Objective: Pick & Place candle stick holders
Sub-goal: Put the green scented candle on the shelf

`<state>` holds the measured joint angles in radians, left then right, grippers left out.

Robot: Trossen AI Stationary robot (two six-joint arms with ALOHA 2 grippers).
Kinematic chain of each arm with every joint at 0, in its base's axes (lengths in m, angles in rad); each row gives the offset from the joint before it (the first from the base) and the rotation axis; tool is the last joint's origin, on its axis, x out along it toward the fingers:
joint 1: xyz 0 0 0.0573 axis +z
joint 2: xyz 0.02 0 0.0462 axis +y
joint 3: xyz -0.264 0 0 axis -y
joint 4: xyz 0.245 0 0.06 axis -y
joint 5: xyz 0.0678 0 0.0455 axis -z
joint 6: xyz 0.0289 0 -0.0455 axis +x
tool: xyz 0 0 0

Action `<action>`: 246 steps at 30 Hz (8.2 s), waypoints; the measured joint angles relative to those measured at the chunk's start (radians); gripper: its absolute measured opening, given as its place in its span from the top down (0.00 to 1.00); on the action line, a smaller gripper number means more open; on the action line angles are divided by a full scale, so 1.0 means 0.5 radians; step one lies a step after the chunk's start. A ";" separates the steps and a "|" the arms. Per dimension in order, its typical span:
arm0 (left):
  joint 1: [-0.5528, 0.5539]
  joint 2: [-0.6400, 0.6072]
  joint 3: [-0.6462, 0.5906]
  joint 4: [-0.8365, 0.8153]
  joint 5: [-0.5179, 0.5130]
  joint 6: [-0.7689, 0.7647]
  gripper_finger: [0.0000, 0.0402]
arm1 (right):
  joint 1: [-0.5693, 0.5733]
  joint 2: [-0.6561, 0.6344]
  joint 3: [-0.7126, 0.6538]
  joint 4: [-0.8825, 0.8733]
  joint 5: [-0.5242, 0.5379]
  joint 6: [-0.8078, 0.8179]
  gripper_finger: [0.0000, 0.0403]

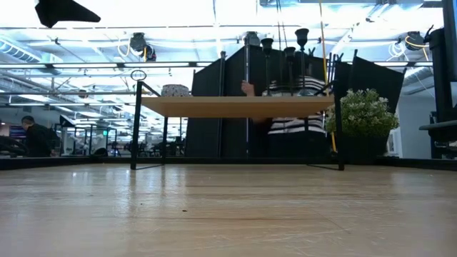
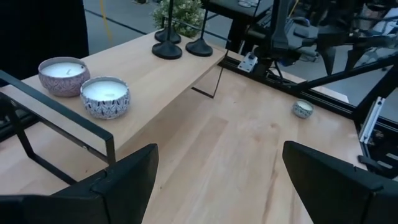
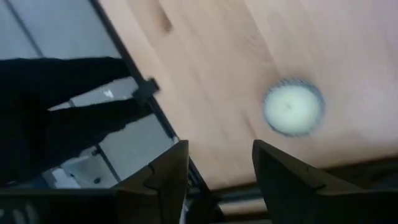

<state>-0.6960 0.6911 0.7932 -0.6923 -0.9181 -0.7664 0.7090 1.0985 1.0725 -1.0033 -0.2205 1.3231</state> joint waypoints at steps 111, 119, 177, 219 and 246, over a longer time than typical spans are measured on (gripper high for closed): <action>0.002 -0.471 -0.419 0.121 0.108 -0.166 0.13 | 0.363 0.167 -0.765 0.510 0.334 1.220 0.18; 0.002 -0.471 -0.419 0.121 0.106 -0.170 0.13 | 0.366 0.301 -0.765 0.593 0.334 1.187 0.19; 0.002 -0.470 -0.419 0.105 0.121 -0.133 0.13 | 0.541 0.272 -0.765 0.861 0.703 1.078 0.18; 0.004 -0.470 -0.420 0.106 0.107 -0.117 0.13 | 0.532 0.273 -0.765 0.921 0.747 0.795 0.17; 0.004 -0.470 -0.420 0.106 0.103 -0.109 0.13 | 0.446 0.324 -0.765 0.953 0.704 0.758 0.01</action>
<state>-0.6941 0.4561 0.5831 -0.6395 -0.8668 -0.8211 0.9318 1.2606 0.6899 -0.5269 0.1314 1.7022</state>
